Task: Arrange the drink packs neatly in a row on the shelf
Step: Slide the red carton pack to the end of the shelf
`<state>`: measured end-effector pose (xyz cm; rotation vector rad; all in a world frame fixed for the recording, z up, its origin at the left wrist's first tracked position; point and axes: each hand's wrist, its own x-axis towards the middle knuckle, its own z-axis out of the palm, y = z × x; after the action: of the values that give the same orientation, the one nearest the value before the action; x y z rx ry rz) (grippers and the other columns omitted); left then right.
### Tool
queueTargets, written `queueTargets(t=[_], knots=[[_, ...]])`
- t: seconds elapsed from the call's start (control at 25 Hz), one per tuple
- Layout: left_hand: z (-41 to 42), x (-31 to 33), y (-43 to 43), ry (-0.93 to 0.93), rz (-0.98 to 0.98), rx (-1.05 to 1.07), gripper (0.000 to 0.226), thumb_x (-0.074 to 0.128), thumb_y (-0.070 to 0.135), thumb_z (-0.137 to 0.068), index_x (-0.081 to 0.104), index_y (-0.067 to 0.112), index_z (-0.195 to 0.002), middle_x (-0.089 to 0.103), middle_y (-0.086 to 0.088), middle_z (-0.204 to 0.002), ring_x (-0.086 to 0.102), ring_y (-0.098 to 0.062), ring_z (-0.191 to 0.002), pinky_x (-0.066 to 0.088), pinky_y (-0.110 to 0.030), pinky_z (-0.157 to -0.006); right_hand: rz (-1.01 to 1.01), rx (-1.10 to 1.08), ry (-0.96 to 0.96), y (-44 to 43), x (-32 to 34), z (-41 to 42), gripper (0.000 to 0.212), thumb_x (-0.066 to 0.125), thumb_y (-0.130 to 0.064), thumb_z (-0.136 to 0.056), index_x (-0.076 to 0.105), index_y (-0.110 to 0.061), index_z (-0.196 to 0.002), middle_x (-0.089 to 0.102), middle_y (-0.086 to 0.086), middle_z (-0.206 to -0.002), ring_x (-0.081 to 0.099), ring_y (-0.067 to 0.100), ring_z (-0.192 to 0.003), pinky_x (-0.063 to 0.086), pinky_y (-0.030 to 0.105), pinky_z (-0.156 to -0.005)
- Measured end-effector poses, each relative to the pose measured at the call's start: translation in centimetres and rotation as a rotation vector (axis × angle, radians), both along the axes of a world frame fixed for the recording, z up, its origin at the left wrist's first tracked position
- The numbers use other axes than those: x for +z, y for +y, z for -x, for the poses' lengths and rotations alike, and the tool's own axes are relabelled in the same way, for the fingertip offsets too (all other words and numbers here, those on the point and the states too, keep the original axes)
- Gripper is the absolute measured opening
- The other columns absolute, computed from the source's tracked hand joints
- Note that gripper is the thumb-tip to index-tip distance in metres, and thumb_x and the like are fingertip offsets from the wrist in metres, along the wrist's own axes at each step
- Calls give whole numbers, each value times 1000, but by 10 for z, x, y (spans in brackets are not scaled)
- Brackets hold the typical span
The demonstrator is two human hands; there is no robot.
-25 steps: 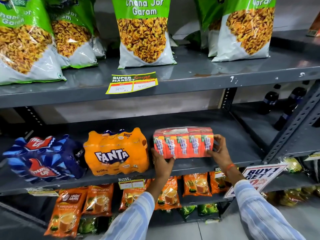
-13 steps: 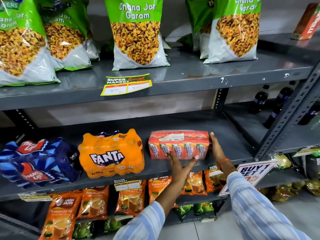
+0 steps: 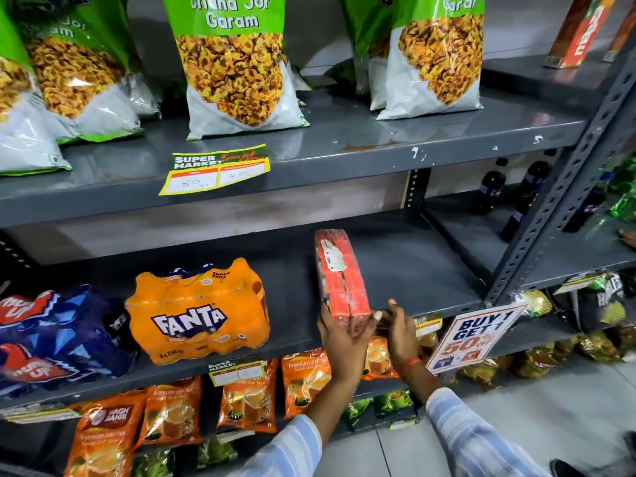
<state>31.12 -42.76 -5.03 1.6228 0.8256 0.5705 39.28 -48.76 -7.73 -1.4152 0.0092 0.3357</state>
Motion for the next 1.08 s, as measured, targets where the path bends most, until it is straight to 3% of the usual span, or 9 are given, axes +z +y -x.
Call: queueTargets(t=[0.2,0.36,0.44,0.6,0.72,0.76,0.88,0.96,1.08], knots=[[-6,9,13,-1,17,146,93,86,35,-60,36,7,-133,54,-15,-130,56,-32,-117,49,-41,-97,-87,111,84,5,-8,5,56,30,-25,-97,73,-11,-64,74,6,-60,65,21,-57,56,31,-56],[7,6,31,-23,0,128,74,85,25,-62,42,13,-122,62,-2,-109,60,-17,-95,44,-26,-82,-70,205,100,5,-4,-3,63,28,-39,-97,77,-11,-69,71,7,-58,65,18,-58,55,30,-63],[16,7,49,-18,11,57,67,84,24,-63,44,17,-118,60,2,-102,58,-15,-93,45,-27,-83,-46,96,67,10,2,-13,55,37,-39,-96,76,-14,-67,70,5,-61,65,18,-62,55,28,-64],[27,11,90,47,110,-206,64,74,6,-76,39,12,-128,54,-12,-129,52,-24,-118,44,-44,-104,199,-147,-46,23,19,-52,38,52,-37,-91,68,-3,-93,69,20,-100,60,27,-98,47,42,-90],[27,14,110,97,167,-326,64,68,5,-82,34,10,-136,46,-15,-141,46,-26,-129,39,-50,-110,236,-23,-101,29,32,-85,36,54,-37,-90,58,-8,-112,59,10,-119,51,18,-112,38,40,-109],[27,13,113,99,185,-337,65,67,7,-83,33,11,-138,46,-14,-142,44,-27,-131,38,-51,-110,173,31,-93,30,37,-91,36,56,-36,-90,57,-11,-117,58,5,-120,50,15,-111,41,35,-104],[31,7,109,-12,224,-247,62,66,9,-84,37,14,-139,52,-8,-137,51,-23,-124,49,-38,-101,73,75,-133,33,33,-93,34,61,-29,-87,57,-8,-113,61,0,-104,54,15,-100,46,16,-78],[34,1,98,-106,203,-51,49,64,7,-86,47,9,-132,59,-8,-127,60,-20,-109,55,-20,-84,58,-7,-198,34,20,-82,23,61,-25,-87,55,-13,-106,59,1,-102,53,16,-99,46,17,-82],[36,-6,86,-123,94,198,35,57,11,-91,57,-1,-124,64,-18,-123,62,-31,-111,54,-41,-93,18,-135,-231,38,4,-57,24,60,-24,-88,53,-16,-109,56,6,-112,53,17,-104,43,31,-93]])
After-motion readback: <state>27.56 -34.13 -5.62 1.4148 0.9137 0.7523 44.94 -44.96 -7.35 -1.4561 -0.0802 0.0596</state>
